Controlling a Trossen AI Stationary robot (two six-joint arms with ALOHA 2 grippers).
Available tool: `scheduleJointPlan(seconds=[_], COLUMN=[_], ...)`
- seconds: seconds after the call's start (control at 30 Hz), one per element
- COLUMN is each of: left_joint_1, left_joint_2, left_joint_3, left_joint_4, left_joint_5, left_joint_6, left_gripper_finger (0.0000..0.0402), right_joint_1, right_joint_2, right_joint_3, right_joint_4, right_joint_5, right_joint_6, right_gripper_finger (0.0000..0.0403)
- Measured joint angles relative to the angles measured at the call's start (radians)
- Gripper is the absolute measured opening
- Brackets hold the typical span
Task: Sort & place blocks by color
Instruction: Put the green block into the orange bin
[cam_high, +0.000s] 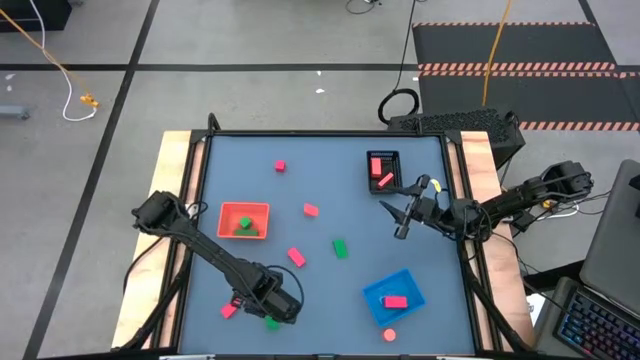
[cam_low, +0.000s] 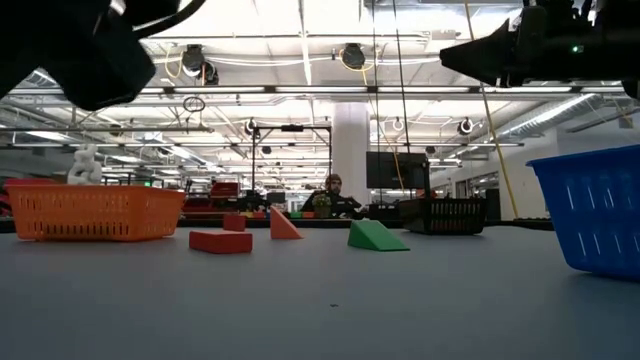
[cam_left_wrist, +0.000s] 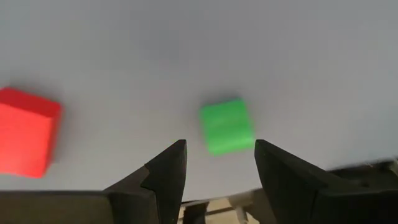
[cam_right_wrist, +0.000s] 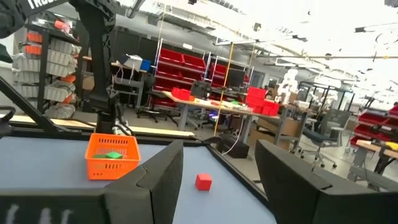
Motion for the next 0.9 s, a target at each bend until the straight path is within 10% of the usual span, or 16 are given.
scheduleJointPlan(seconds=[0.9], left_joint_1=[-0.043], left_joint_2=[0.082], left_joint_3=[0.000], left_joint_4=[0.004], left_joint_5=[-0.038], left_joint_6=[-0.146], left_gripper_finger=[0.0191], right_joint_1=[0.000], right_joint_2=[-0.070], right_joint_3=[0.000], right_joint_4=[-0.004], right_joint_5=[-0.001], right_joint_6=[0.063], right_gripper_finger=[0.0196])
